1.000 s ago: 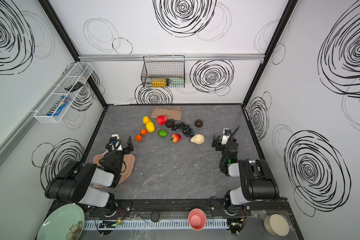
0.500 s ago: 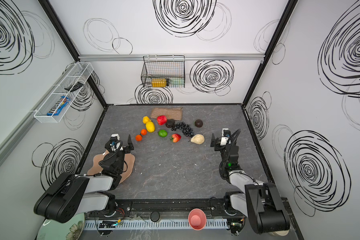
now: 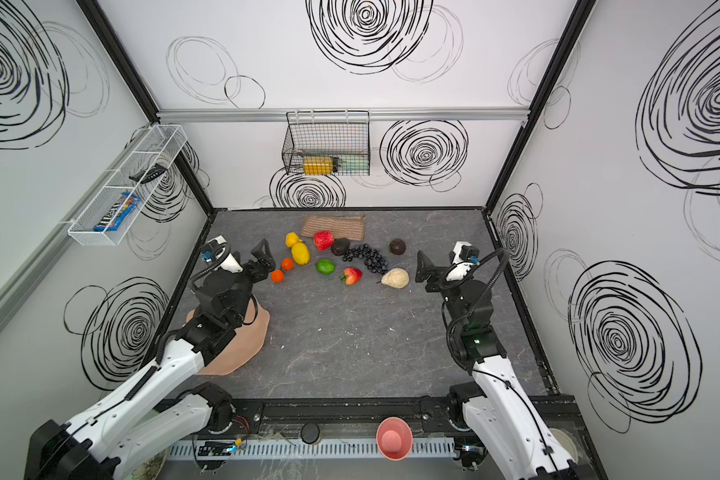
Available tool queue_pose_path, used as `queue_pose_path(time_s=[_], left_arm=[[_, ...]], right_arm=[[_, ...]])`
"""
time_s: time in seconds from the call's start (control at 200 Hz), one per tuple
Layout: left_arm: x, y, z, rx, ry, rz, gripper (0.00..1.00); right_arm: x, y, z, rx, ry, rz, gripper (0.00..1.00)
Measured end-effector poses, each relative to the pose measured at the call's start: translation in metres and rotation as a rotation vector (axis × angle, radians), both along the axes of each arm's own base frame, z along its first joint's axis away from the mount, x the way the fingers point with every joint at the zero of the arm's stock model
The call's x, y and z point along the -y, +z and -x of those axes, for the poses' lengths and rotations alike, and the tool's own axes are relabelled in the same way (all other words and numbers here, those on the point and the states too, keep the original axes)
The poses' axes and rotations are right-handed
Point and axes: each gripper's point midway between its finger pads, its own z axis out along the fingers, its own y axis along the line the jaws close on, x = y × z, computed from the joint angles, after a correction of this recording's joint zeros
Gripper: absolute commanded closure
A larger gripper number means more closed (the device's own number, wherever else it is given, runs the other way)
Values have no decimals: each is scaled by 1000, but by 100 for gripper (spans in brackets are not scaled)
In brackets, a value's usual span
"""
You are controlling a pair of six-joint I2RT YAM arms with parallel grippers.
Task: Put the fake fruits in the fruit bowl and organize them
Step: 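Raise both grippers from rest and open them toward the table, then grasp the pink bowl rim with the left gripper while the right moves inward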
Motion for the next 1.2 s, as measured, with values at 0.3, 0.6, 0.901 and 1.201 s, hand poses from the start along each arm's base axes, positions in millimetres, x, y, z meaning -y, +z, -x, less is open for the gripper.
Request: queue_pose_path(time_s=[0.3,0.6,0.901,1.201], left_arm=[[13,-110,44,-433,-144,35,4],[-6,-151,72,-623,-38,-103,4],[16,-198,75,-802,-105,-266,5],[24,-202,80,-821,-94,-409,21]], right_arm=[[-27,-52,36,-218,239,-189,3],[-52,-109,58,-454,345,-286,3],[-71,-136,70,-564,396,-322,3],[-74,-159,75,-632,375,-357,3]])
